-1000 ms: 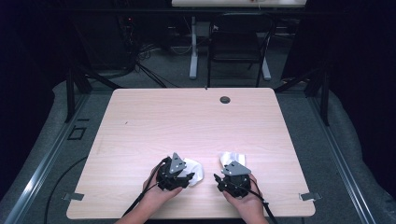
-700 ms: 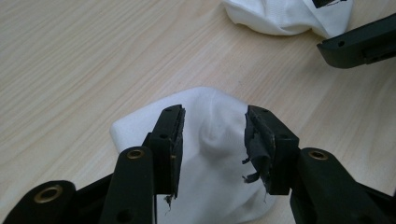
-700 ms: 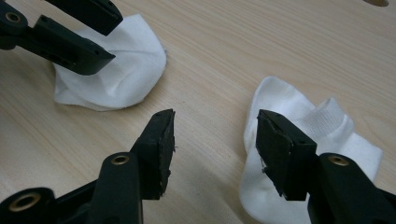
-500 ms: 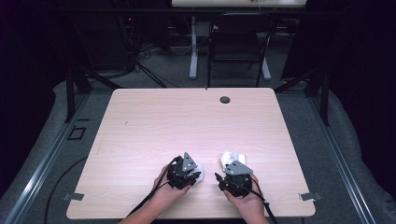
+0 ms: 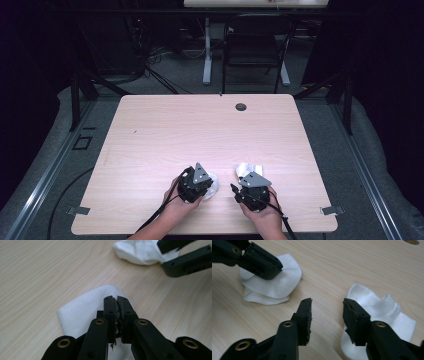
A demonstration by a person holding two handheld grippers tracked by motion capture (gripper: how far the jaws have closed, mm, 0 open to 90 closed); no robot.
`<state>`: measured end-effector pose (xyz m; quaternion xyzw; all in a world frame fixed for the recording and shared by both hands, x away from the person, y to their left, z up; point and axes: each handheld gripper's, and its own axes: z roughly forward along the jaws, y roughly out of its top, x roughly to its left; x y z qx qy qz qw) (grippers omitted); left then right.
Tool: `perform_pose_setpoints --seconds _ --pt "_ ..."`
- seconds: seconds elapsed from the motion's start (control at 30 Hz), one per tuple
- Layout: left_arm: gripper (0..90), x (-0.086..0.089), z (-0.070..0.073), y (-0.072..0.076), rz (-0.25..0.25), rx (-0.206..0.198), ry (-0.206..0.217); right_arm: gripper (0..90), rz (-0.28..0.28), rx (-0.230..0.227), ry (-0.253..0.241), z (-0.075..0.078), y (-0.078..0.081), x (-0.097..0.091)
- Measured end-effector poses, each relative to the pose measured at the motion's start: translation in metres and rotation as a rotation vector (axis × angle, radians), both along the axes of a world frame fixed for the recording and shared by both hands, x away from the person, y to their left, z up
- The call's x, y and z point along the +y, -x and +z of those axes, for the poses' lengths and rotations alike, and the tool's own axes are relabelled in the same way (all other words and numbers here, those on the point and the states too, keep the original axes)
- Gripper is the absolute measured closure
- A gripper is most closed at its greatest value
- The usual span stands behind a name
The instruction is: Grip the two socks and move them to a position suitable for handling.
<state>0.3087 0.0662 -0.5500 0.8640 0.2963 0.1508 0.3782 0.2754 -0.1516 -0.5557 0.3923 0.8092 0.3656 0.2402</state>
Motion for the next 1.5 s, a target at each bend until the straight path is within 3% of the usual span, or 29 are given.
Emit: perform_pose_setpoints --seconds 0.17,0.33,0.43,0.57,0.73,0.8,0.9,0.97,1.03,1.07,1.13,1.2,1.3,1.5 --pt "86.4 0.008 0.007 -0.001 0.013 0.013 0.051 74.9 0.051 0.03 0.008 -0.002 -0.002 0.011" --pt "86.5 0.013 0.011 -0.001 0.021 0.023 0.088 87.7 0.11 0.075 -0.043 -0.003 -0.007 0.026" --pt "86.5 0.017 0.015 -0.002 0.023 0.034 0.125 90.0 0.14 0.101 -0.045 -0.005 -0.009 0.035" --pt "86.5 0.019 0.018 -0.001 0.021 0.043 0.153 89.9 0.166 0.101 -0.028 -0.009 -0.009 0.045" --pt "86.5 0.018 0.019 0.0 0.02 0.037 0.146 88.3 0.165 0.103 -0.01 -0.014 -0.012 0.05" --pt "86.5 0.019 0.02 0.0 0.017 0.031 0.136 88.4 0.167 0.11 0.019 -0.018 -0.014 0.05" --pt "86.4 0.019 0.02 0.001 0.018 0.012 0.112 89.0 0.165 0.126 0.012 -0.022 -0.017 0.048" --pt "86.1 0.022 0.02 0.001 0.026 -0.012 0.078 90.0 0.162 0.125 0.032 -0.021 -0.017 0.046" --pt "86.0 0.025 0.02 0.001 0.033 -0.022 0.07 90.0 0.156 0.128 0.034 -0.021 -0.017 0.046" --pt "85.4 0.028 0.021 0.001 0.037 -0.029 0.058 90.0 0.157 0.132 0.068 -0.021 -0.016 0.045" --pt "84.7 0.034 0.021 0.001 0.054 -0.039 0.043 89.9 0.151 0.136 0.062 -0.021 -0.016 0.044" --pt "84.8 0.047 0.019 -0.003 0.08 -0.025 0.048 89.9 0.138 0.124 0.053 -0.019 -0.016 0.042" --pt "85.0 0.054 0.017 -0.005 0.099 -0.013 0.062 87.4 0.137 0.092 -0.032 -0.014 -0.015 0.045" --pt "83.7 0.063 0.014 -0.006 0.116 -0.005 0.071 87.8 0.175 0.105 0.025 -0.024 -0.022 0.06"
